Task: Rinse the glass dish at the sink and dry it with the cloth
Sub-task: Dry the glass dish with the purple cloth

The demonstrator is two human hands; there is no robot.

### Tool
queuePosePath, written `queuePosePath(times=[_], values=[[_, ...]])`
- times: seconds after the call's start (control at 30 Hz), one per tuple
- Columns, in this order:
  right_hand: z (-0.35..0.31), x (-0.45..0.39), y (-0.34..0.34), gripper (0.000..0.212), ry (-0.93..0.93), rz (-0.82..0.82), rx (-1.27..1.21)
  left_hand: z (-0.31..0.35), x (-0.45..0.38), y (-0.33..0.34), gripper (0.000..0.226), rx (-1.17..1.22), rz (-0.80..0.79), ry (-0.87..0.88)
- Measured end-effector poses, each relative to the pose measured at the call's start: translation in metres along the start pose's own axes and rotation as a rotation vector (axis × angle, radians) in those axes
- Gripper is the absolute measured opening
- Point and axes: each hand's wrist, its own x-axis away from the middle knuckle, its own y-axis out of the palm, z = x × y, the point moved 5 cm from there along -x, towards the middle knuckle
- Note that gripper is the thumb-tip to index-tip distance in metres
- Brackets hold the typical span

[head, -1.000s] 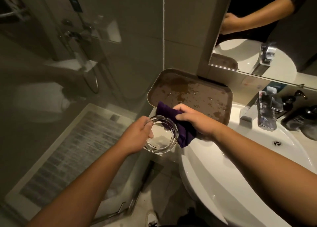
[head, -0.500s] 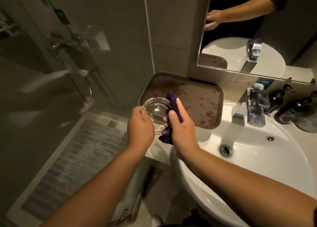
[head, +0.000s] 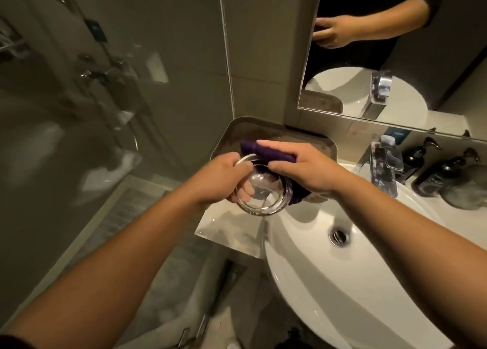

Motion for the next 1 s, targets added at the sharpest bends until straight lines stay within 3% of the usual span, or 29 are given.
queuePosePath(times=[0.07,0.13,0.23,0.37,0.47,0.57,0.7,0.83,0.9,1.0], values=[[-0.008,-0.002,-0.001,0.048,-0.011,-0.058,0.028,0.004,0.000,0.001,0.021,-0.075,0.050,0.035],[-0.009,-0.002,-0.001,0.045,-0.020,0.009,-0.030,0.004,0.001,0.002,0.022,-0.102,0.159,0.060],[0.001,0.005,0.005,0.042,0.022,0.218,-0.180,-0.003,0.004,0.003,0.021,0.003,0.334,0.045],[0.009,0.022,0.040,0.044,0.012,0.671,-0.380,-0.001,0.014,0.019,0.023,0.230,0.685,0.071],[0.007,0.029,0.052,0.043,-0.029,0.797,-0.487,-0.003,0.019,0.035,0.022,0.369,0.781,0.069],[0.010,0.028,0.040,0.048,0.004,0.695,-0.451,-0.013,0.017,0.038,0.020,0.362,0.682,0.039],[0.002,0.020,0.003,0.048,-0.027,0.531,-0.175,-0.005,0.001,0.024,0.015,0.350,0.326,0.020],[-0.013,0.007,-0.022,0.042,0.006,0.210,0.079,0.022,-0.004,0.006,0.020,0.034,0.065,0.056],[-0.021,0.004,-0.022,0.040,0.001,0.080,0.104,0.030,-0.003,0.008,0.022,-0.049,0.047,0.069],[-0.027,0.000,-0.024,0.039,-0.013,0.085,0.065,0.030,-0.001,0.010,0.024,-0.072,0.193,0.117]])
